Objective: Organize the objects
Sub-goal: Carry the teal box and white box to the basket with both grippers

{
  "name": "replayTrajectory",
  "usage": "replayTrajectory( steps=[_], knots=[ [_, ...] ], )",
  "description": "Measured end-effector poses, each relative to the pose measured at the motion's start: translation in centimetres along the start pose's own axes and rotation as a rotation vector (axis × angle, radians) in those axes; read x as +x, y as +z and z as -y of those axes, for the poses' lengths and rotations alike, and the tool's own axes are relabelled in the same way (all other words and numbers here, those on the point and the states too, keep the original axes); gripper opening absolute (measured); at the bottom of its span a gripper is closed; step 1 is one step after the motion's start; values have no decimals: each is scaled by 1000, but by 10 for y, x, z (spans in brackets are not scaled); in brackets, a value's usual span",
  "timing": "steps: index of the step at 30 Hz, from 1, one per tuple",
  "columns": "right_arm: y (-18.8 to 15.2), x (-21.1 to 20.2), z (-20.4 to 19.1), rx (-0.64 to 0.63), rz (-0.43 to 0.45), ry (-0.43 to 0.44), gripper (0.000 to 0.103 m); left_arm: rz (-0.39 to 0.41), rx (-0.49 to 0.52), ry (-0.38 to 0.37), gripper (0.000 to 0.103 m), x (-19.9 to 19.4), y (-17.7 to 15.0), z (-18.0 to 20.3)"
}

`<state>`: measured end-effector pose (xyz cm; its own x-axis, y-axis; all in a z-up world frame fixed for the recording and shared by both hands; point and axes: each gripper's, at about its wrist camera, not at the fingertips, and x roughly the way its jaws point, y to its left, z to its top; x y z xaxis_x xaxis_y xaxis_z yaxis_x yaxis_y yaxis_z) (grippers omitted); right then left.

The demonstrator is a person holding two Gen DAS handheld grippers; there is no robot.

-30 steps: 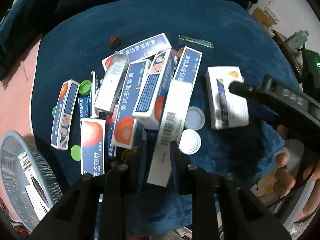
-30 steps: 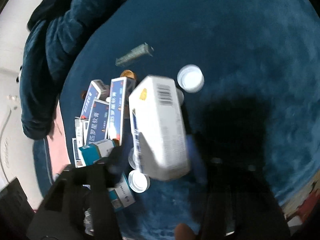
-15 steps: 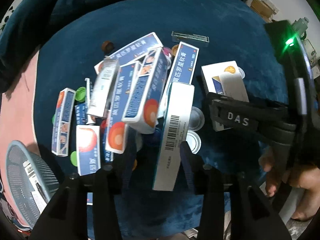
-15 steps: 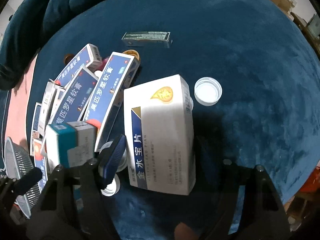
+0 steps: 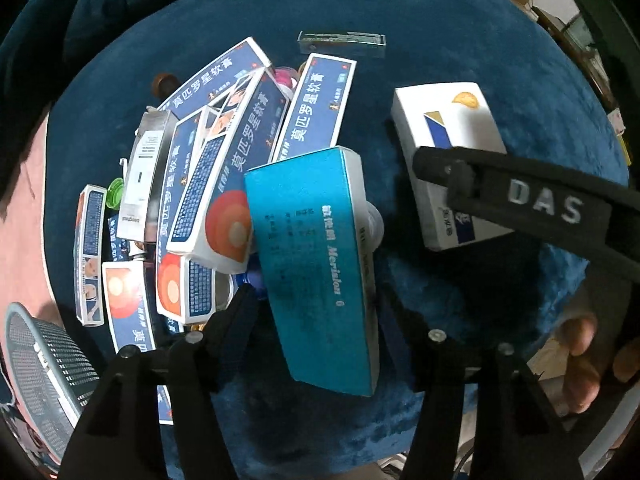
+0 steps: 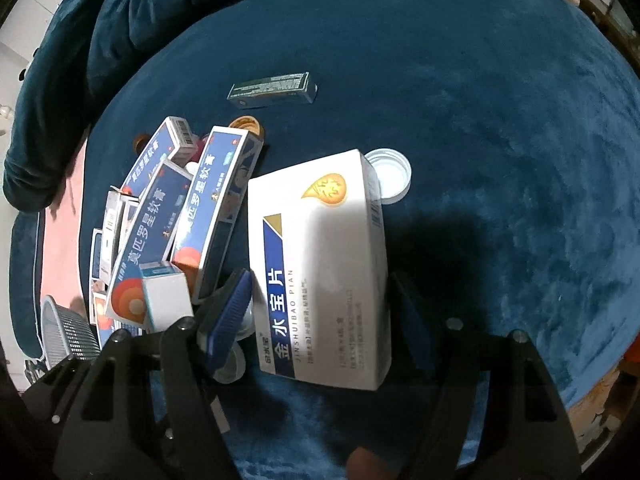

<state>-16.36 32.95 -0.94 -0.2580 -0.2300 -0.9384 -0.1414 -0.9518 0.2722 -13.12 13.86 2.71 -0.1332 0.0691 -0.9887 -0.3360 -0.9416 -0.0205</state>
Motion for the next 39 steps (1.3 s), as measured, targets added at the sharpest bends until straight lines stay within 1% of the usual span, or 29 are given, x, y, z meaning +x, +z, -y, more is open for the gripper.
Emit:
replayTrajectory(
  steps=[4,5,6,8,14,16,18,20,24,26,27,28,29,32,36,39],
  knots=[
    [0,1,8,8,-4,11,72,-36,-52,-58,64,12,1,-12],
    [-1,1,9,10,-6,18,72,-43,-57,-63,61,14,1,-14],
    [-1,1,10,11,-9,25,72,-55,-61,-67,57,17,0,-17],
    [-1,0,13,13,-9,33,72,-60,-64,-75,57,19,-1,-19],
    [-10,-7,18,18,0,45,72,0,-79,-71,57,-2,-1,-27],
    [1,-8,11,15,4,51,72,30,-89,-75,57,-15,-2,-31],
    [5,-12,4,9,10,57,72,59,-98,-62,57,-26,-4,-35],
    [3,-15,-5,2,16,63,72,82,-108,-48,57,-36,-7,-40],
    [1,-22,-10,-17,21,81,72,124,-149,-21,57,-55,-12,-52],
    [-2,-26,-21,-31,23,93,72,144,-182,-10,57,-66,-20,-62],
    [-3,-28,-27,-39,25,97,72,151,-200,-7,57,-66,-17,-56],
    [-4,-25,-45,-48,26,103,72,158,-218,-4,57,-71,-23,-61],
    [-1,-19,-70,-55,26,107,72,164,-233,0,57,-74,-33,-71],
    [-6,-18,-93,-88,26,125,72,186,-298,11,57,-86,-49,-100],
    [-16,-15,-131,-142,17,152,72,217,-407,22,57,-100,-79,-143],
    [-27,-15,-159,-188,7,173,72,238,-486,51,57,-109,-106,-177]
  ],
)
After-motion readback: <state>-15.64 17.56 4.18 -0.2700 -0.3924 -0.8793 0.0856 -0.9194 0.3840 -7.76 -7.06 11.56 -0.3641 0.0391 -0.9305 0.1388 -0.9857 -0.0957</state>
